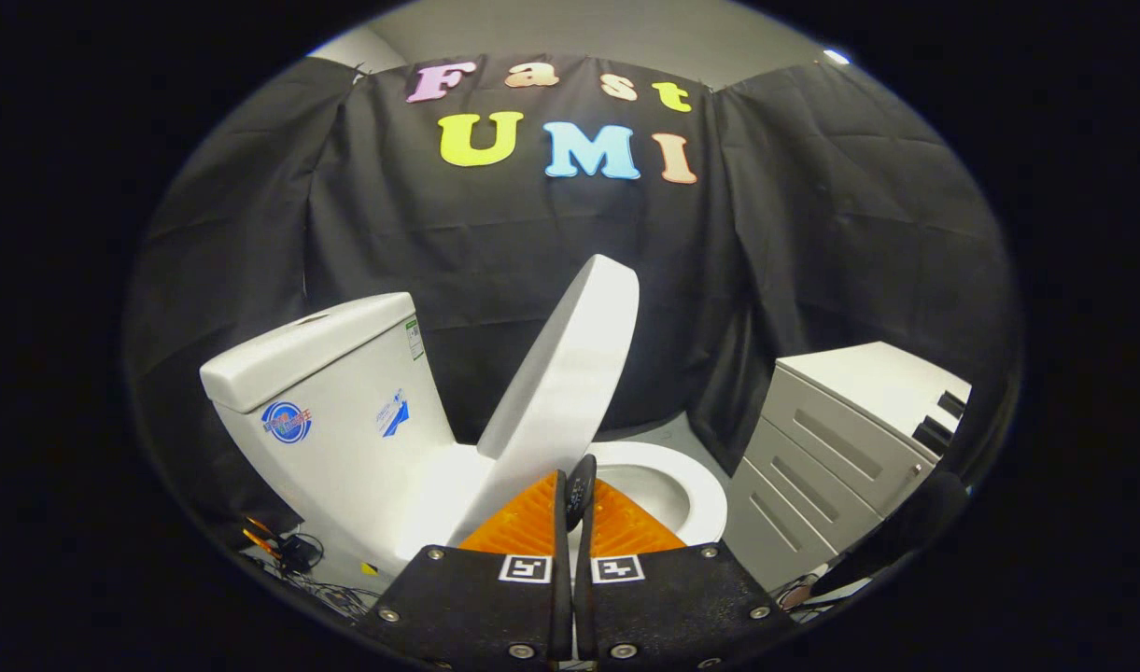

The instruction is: Open the toilet lid.

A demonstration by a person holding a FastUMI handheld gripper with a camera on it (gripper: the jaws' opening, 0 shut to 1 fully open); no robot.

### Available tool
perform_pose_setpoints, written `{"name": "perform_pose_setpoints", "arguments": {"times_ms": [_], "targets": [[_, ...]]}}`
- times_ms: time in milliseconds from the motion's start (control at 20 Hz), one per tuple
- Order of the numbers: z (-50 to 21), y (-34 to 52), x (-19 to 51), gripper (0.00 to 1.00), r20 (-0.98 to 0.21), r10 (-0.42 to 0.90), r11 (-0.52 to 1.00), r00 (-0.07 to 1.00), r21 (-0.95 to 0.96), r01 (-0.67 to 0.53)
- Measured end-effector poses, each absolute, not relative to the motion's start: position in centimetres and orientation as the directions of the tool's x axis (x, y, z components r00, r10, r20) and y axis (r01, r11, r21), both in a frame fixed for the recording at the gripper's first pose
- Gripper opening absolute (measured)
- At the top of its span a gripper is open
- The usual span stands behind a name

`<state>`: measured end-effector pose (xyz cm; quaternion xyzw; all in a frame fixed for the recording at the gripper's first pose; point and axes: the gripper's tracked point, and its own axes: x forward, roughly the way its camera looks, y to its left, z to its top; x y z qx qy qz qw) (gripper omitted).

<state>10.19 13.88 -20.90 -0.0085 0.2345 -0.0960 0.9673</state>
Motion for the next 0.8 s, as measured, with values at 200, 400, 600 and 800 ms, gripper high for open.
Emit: {"name": "perform_pose_setpoints", "arguments": {"times_ms": [200, 400, 600, 800], "targets": [[-19.7, 16.1, 10.8, 0.01, -0.426, -0.189, 0.982, 0.885, -0.104, 0.160], [-19.0, 18.3, 11.3, 0.01, -0.404, -0.192, 0.979, 0.894, -0.137, 0.149], [-18.2, 21.0, 12.0, 0.01, -0.377, -0.182, 0.980, 0.908, -0.150, 0.133], [-17.7, 24.0, 12.6, 0.01, -0.363, -0.166, 0.981, 0.917, -0.150, 0.119]]}}
